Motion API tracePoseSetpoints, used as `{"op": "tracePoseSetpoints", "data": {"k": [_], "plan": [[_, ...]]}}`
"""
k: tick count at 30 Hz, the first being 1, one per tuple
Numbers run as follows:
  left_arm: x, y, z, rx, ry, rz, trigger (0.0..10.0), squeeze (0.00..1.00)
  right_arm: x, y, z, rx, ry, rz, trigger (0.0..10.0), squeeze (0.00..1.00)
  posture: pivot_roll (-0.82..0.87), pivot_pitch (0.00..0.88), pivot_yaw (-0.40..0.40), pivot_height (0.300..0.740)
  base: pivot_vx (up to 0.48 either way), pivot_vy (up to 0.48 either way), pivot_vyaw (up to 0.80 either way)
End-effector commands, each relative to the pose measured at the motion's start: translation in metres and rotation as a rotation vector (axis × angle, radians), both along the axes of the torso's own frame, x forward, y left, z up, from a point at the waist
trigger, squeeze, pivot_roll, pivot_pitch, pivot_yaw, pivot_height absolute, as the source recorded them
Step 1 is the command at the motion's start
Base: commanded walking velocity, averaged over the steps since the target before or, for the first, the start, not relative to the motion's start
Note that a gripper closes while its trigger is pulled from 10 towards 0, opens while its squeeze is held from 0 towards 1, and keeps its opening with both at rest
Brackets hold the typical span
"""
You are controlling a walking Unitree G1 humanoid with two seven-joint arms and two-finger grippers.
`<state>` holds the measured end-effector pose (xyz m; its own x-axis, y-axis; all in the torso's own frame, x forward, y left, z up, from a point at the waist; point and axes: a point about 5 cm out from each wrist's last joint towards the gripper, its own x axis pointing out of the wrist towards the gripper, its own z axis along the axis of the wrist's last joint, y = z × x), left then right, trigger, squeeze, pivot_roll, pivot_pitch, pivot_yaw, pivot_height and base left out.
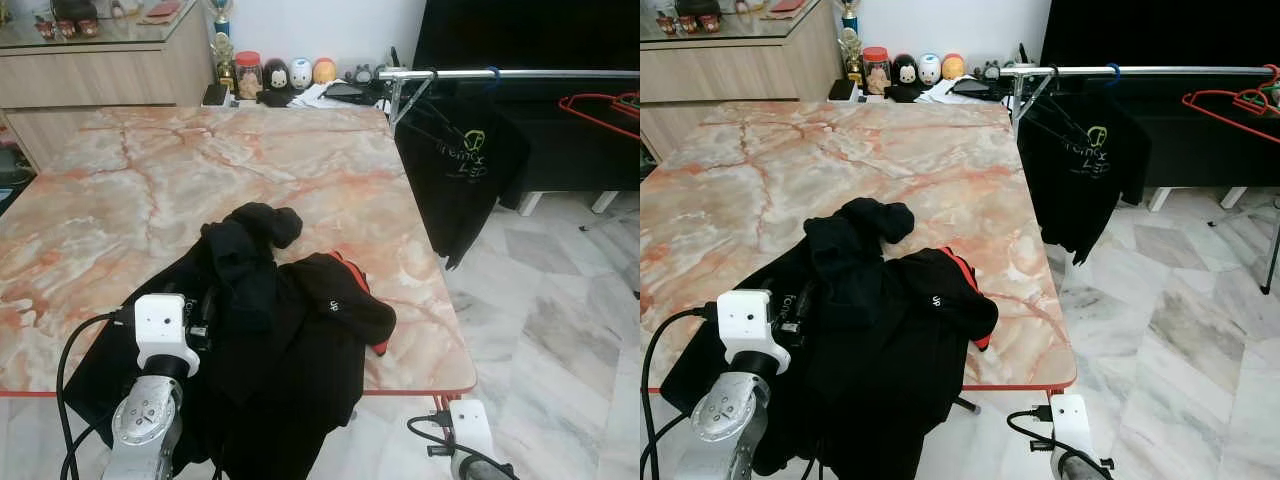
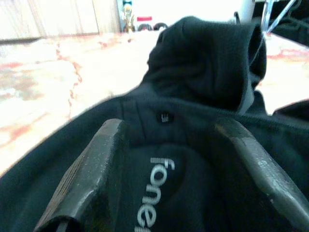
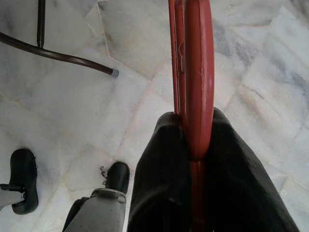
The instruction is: Hang hanger
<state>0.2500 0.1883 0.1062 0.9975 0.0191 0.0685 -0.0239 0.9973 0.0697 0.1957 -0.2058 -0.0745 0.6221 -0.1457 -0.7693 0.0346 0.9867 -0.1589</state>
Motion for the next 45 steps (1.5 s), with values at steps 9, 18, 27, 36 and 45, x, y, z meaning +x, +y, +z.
{"op": "tracePoseSetpoints", "data": {"k": [9, 18, 27, 36, 45], "plan": [[0.009, 0.000, 0.000, -0.011, -0.021, 0.008, 10.0, 0.00, 0.002, 0.002, 0.000, -0.001, 0.031, 0.002, 10.0, 0.00, 0.08, 0.000, -0.049, 0.740, -0.027, 0.000, 0.00], [0.007, 0.003, -0.001, -0.006, -0.024, 0.018, 10.0, 0.00, 0.003, 0.004, 0.000, -0.002, 0.038, 0.022, 10.0, 0.00, 0.09, 0.000, -0.051, 0.740, -0.251, 0.000, 0.00], [0.009, 0.003, 0.000, -0.007, -0.034, 0.021, 10.0, 0.00, 0.004, 0.005, 0.000, -0.004, 0.045, 0.026, 10.0, 0.00, 0.09, 0.000, -0.052, 0.740, -0.252, 0.000, 0.00], [0.011, 0.005, 0.000, -0.003, -0.032, 0.020, 10.0, 0.00, 0.003, 0.005, -0.001, -0.005, 0.054, 0.030, 10.0, 0.00, 0.09, 0.000, -0.051, 0.740, -0.252, 0.000, 0.00], [0.013, 0.016, -0.013, 0.016, 0.024, 0.040, 10.0, 0.00, 0.003, 0.006, -0.001, -0.009, 0.063, 0.032, 10.0, 0.00, 0.09, 0.000, -0.044, 0.740, -0.251, 0.000, 0.00]]}}
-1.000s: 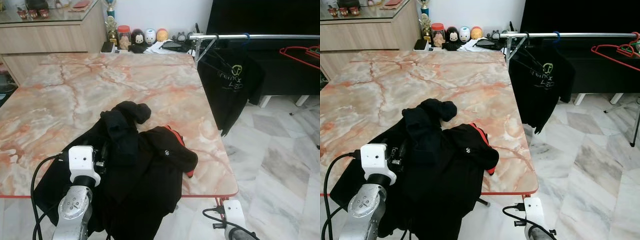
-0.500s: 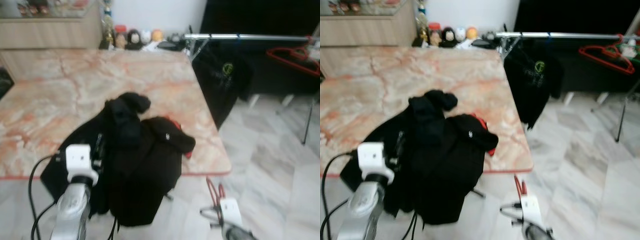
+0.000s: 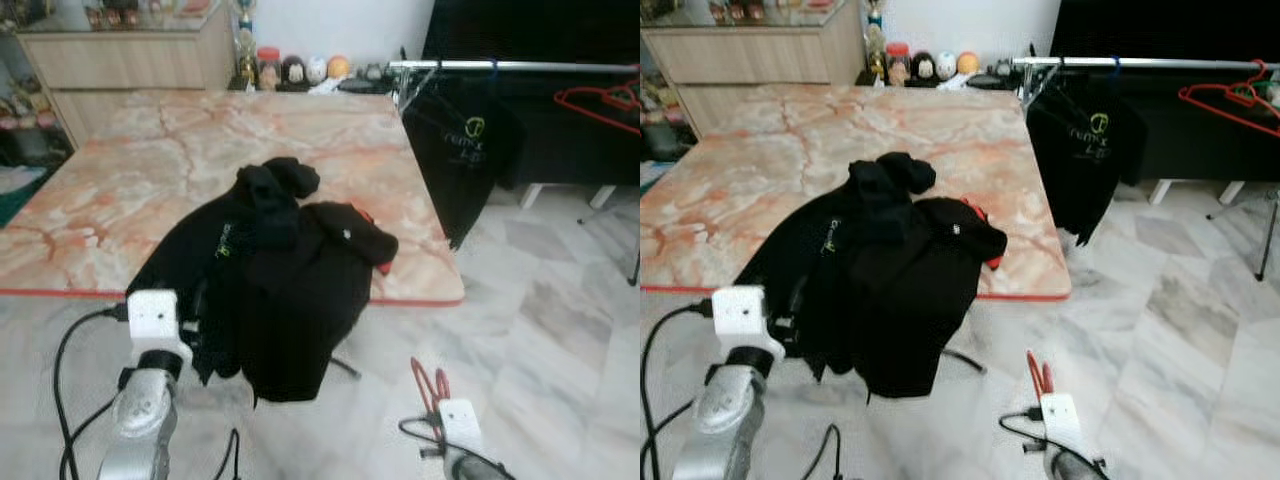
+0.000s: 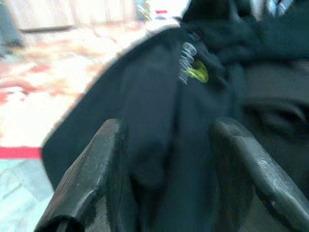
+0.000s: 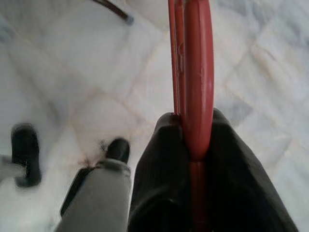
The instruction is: Hang hanger
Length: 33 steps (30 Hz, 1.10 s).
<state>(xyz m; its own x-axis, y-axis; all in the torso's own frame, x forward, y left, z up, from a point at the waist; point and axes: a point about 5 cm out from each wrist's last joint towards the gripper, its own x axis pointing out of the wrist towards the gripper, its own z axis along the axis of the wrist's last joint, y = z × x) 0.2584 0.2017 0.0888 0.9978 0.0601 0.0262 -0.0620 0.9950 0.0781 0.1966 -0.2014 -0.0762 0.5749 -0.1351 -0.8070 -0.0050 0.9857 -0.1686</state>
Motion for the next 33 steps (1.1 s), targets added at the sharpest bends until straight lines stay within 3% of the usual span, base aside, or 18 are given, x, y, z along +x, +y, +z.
{"op": "tracePoseSetpoints", "data": {"k": [1, 6, 10, 11, 12, 14, 15, 17, 18, 20, 23, 27, 31, 33], "plan": [[0.005, 0.005, 0.002, 0.011, -0.009, 0.003, 10.0, 0.00, 0.002, 0.002, 0.001, 0.001, -0.002, 0.002, 10.0, 0.00, 0.08, 0.000, -0.044, 0.740, -0.247, 0.000, 0.00], [0.004, 0.014, -0.019, 0.026, 0.079, 0.020, 10.0, 0.00, 0.004, 0.002, 0.002, 0.001, -0.004, 0.001, 10.0, 0.00, 0.08, 0.000, -0.045, 0.740, -0.248, 0.000, 0.00], [0.008, 0.023, -0.047, 0.046, 0.243, 0.059, 10.0, 0.00, 0.006, 0.003, 0.002, 0.000, 0.008, 0.021, 10.0, 0.00, 0.09, 0.000, -0.055, 0.740, 0.000, 0.000, 0.00], [0.009, 0.028, -0.063, 0.030, 0.333, 0.082, 10.0, 0.00, 0.007, 0.004, 0.003, -0.002, 0.016, 0.029, 10.0, 0.00, 0.09, 0.000, -0.056, 0.740, 0.000, 0.000, 0.00], [0.009, 0.028, -0.063, 0.030, 0.333, 0.082, 10.0, 0.00, 0.007, 0.004, 0.003, -0.002, 0.016, 0.029, 10.0, 0.00, 0.09, 0.000, -0.056, 0.740, 0.000, 0.000, 0.00], [0.007, 0.033, -0.088, -0.024, 0.499, 0.116, 10.0, 0.00, 0.008, 0.005, 0.003, -0.002, 0.031, 0.029, 10.0, 0.00, 0.08, 0.000, -0.052, 0.740, 0.000, 0.000, 0.00], [0.007, 0.033, -0.088, -0.024, 0.499, 0.116, 10.0, 0.00, 0.008, 0.005, 0.003, -0.002, 0.031, 0.029, 10.0, 0.00, 0.08, 0.000, -0.052, 0.740, 0.000, 0.000, 0.00], [0.001, 0.029, -0.105, -0.061, 0.608, 0.117, 10.0, 0.00, 0.007, 0.006, 0.002, 0.000, 0.054, 0.029, 10.0, 0.00, 0.07, 0.000, -0.050, 0.740, 0.000, 0.000, 0.00], [-0.009, 0.022, -0.121, -0.072, 0.721, 0.106, 10.0, 0.00, 0.007, 0.006, 0.002, -0.009, 0.072, 0.036, 10.0, 0.00, 0.07, 0.000, -0.048, 0.740, 0.000, 0.000, 0.00], [-0.019, 0.013, -0.134, -0.074, 0.815, 0.081, 10.0, 0.00, 0.007, 0.006, 0.002, -0.010, 0.077, 0.042, 10.0, 0.00, 0.06, 0.000, -0.043, 0.740, 0.000, 0.000, 0.00], [-0.038, -0.002, -0.151, -0.001, 0.949, -0.002, 10.0, 0.00, 0.008, 0.009, 0.002, -0.006, 0.076, 0.053, 10.0, 0.00, 0.03, 0.000, -0.028, 0.740, 0.000, 0.000, 0.00], [-0.044, -0.007, -0.156, -0.040, 0.986, 0.003, 10.0, 0.00, 0.009, 0.011, 0.002, 0.004, 0.074, 0.043, 10.0, 0.00, 0.02, 0.000, -0.018, 0.740, 0.000, 0.000, 0.00], [-0.036, -0.005, -0.151, -0.043, 0.955, -0.002, 10.0, 0.00, 0.011, 0.017, 0.002, 0.010, 0.078, 0.049, 10.0, 0.00, 0.02, 0.000, -0.006, 0.740, 0.000, 0.000, 0.00], [-0.031, 0.005, -0.147, 0.010, 0.955, 0.004, 10.0, 0.00, 0.015, 0.025, 0.003, 0.024, 0.081, 0.051, 10.0, 0.00, 0.00, 0.000, 0.009, 0.740, 0.000, 0.000, 0.00]]}}
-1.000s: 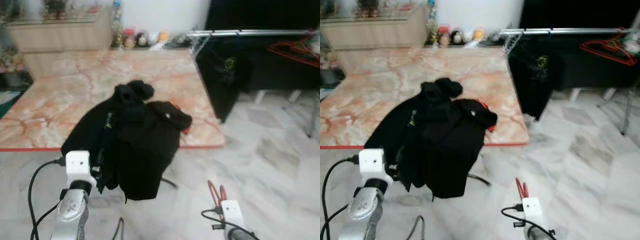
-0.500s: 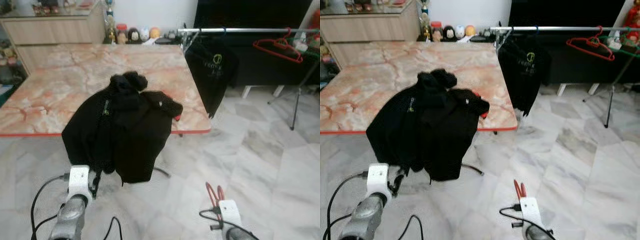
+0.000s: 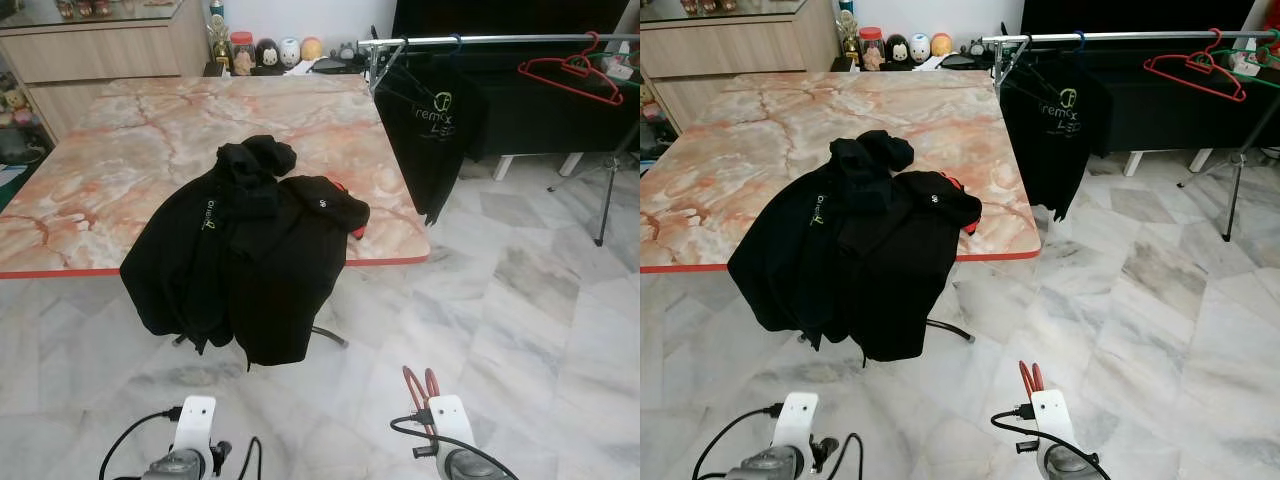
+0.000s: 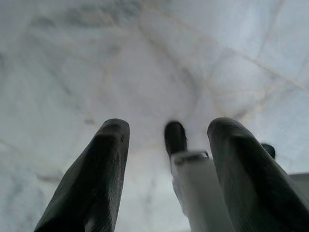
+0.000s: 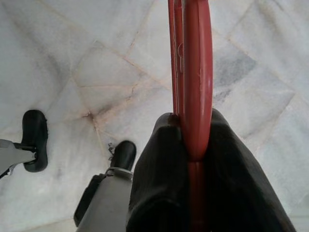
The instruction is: Hang hanger
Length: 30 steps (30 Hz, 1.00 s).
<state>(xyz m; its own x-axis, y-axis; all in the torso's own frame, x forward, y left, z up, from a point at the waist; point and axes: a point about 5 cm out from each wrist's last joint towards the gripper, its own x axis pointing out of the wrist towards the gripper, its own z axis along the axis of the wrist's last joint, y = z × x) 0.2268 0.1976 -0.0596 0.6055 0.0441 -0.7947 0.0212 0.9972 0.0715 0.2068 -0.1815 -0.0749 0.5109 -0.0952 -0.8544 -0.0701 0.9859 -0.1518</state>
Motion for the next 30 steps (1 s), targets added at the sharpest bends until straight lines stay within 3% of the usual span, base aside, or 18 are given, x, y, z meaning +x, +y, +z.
{"op": "tracePoseSetpoints", "data": {"k": [1, 7, 16, 21, 25, 28, 30], "plan": [[0.001, 0.009, 0.002, 0.035, 0.010, -0.007, 10.0, 0.00, 0.005, 0.005, 0.002, 0.010, -0.003, -0.002, 10.0, 0.00, 0.00, 0.000, 0.009, 0.740, 0.000, 0.000, 0.00], [0.012, 0.019, 0.011, 0.040, -0.036, 0.019, 10.0, 0.00, 0.014, 0.012, 0.007, 0.019, -0.021, 0.006, 10.0, 0.00, 0.00, 0.000, 0.024, 0.740, 0.000, 0.000, 0.00], [0.014, 0.010, 0.011, 0.024, -0.063, 0.056, 10.0, 0.00, 0.014, -0.002, 0.008, -0.014, -0.020, 0.033, 10.0, 0.00, 0.00, 0.000, -0.019, 0.740, 0.000, 0.000, 0.00], [0.026, 0.001, 0.019, 0.046, -0.149, -0.026, 10.0, 0.00, 0.017, -0.009, 0.011, -0.007, -0.056, -0.023, 10.0, 0.00, 0.03, 0.000, -0.049, 0.740, 0.000, 0.000, 0.00], [0.036, 0.008, 0.032, 0.068, -0.284, -0.094, 10.0, 0.00, 0.025, -0.012, 0.017, -0.070, -0.131, 0.066, 10.0, 0.00, 0.03, 0.000, -0.066, 0.740, 0.000, 0.000, 0.00], [0.042, 0.014, 0.042, 0.086, -0.367, -0.102, 10.0, 0.00, 0.026, -0.013, 0.019, -0.060, -0.169, 0.036, 10.0, 0.00, 0.04, 0.000, -0.070, 0.740, 0.000, 0.000, 0.00], [0.044, 0.018, 0.047, 0.081, -0.423, -0.091, 10.0, 0.00, 0.039, -0.028, 0.030, -0.114, -0.202, 0.033, 10.0, 0.00, 0.03, 0.000, -0.070, 0.740, 0.000, 0.000, 0.00]]}}
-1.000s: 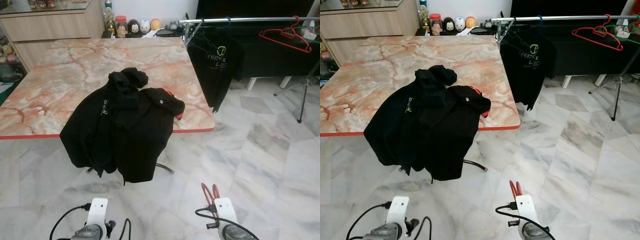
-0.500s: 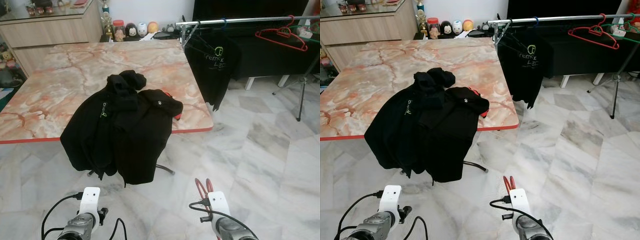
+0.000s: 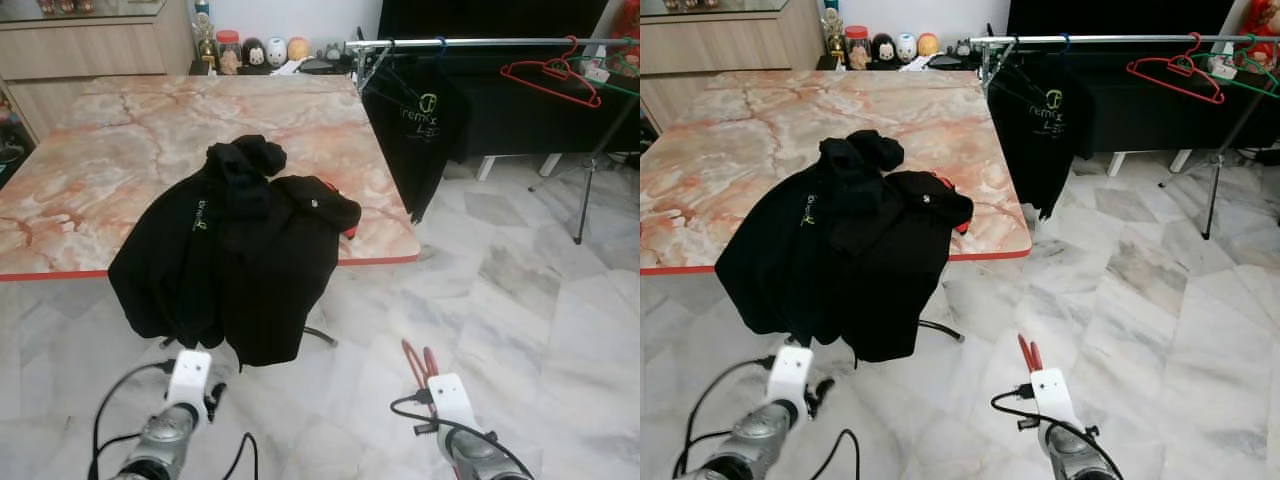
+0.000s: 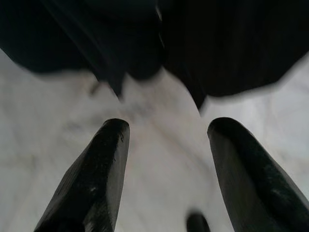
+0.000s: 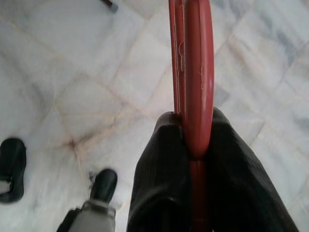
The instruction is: Hang hanger
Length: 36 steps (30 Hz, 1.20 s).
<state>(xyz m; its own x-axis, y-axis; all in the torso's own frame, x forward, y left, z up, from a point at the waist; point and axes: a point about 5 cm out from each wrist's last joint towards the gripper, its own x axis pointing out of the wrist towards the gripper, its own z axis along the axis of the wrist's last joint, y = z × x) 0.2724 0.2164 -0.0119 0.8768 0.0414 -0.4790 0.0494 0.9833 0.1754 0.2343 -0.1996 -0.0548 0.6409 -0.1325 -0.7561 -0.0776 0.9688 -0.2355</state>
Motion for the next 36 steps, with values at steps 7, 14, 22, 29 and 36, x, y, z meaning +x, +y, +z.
{"op": "tracePoseSetpoints", "data": {"k": [7, 14, 22, 29, 36], "plan": [[-0.009, 0.011, 0.023, 0.013, -0.275, -0.029, 10.0, 0.00, 0.036, -0.035, 0.042, -0.047, -0.274, -0.036, 10.0, 0.00, 0.05, 0.000, -0.070, 0.740, 0.000, 0.000, 0.00], [-0.032, 0.012, 0.049, 0.091, -0.416, -0.177, 10.0, 0.00, 0.033, -0.032, 0.062, -0.028, -0.313, 0.143, 10.0, 0.00, 0.04, 0.000, -0.062, 0.740, 0.000, 0.000, 0.00], [-0.040, -0.003, 0.100, 0.164, -0.514, -0.498, 10.0, 0.00, -0.004, -0.027, 0.097, -0.033, -0.104, 0.690, 10.0, 0.00, 0.04, 0.000, -0.067, 0.740, 0.000, 0.000, 0.00], [-0.059, -0.042, 0.124, 0.087, -0.298, -1.001, 10.0, 0.00, -0.018, -0.031, 0.136, 0.001, 0.027, 1.000, 10.0, 0.00, 0.05, 0.000, -0.083, 0.740, 0.000, 0.000, 0.00], [-0.053, -0.072, 0.131, 0.014, -0.218, -1.161, 10.0, 0.00, -0.002, -0.012, 0.149, 0.019, 0.015, 1.115, 10.0, 0.00, 0.06, 0.000, -0.096, 0.740, 0.000, 0.000, 0.00]]}}
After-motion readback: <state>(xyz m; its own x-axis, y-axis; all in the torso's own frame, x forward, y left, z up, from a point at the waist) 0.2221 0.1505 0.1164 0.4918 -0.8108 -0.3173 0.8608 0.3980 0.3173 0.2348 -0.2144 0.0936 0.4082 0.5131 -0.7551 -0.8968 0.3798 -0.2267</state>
